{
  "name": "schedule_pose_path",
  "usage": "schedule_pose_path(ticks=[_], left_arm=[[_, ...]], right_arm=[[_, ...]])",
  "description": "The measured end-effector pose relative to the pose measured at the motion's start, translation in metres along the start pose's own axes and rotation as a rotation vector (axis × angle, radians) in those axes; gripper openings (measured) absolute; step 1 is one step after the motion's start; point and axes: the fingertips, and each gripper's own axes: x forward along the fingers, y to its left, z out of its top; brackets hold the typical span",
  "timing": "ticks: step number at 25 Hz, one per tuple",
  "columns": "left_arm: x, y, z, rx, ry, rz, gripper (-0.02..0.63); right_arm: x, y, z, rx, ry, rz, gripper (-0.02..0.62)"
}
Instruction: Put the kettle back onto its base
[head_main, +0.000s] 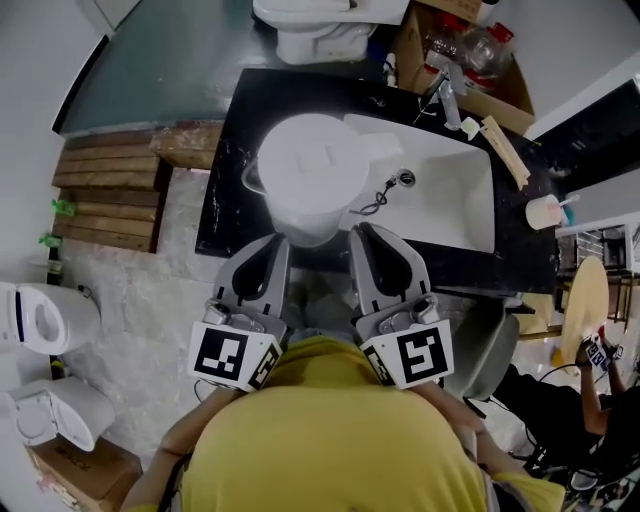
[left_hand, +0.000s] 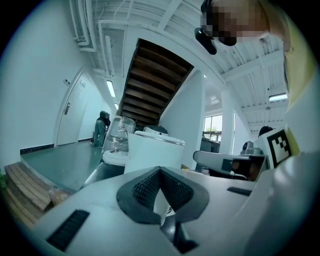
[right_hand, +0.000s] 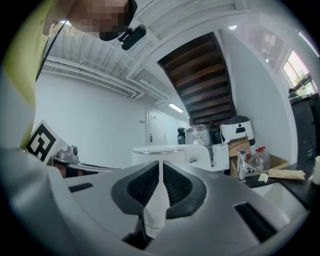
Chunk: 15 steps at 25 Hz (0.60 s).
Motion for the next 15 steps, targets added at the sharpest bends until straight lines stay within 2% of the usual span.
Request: schedule_pose_path(ticks=[4, 9, 15], left_arm=[[0.001, -0.01, 0.004, -0.003, -0.005, -0.041, 0.002], [0.0, -0.016, 0.01, 0.034, -0.02, -0.077, 0.002], [-0.003, -0.023, 0.01, 0.044, -0.028, -0.11, 0.002]], right_arm=[[-0.002, 0.009, 0.002, 0.017, 0.003, 0.029, 0.023], [-0.002, 0.02, 0.007, 0.005, -0.014, 0.065, 0.017], [-0.005, 0.024, 0.005, -0.024, -0.013, 0.046, 0.017]])
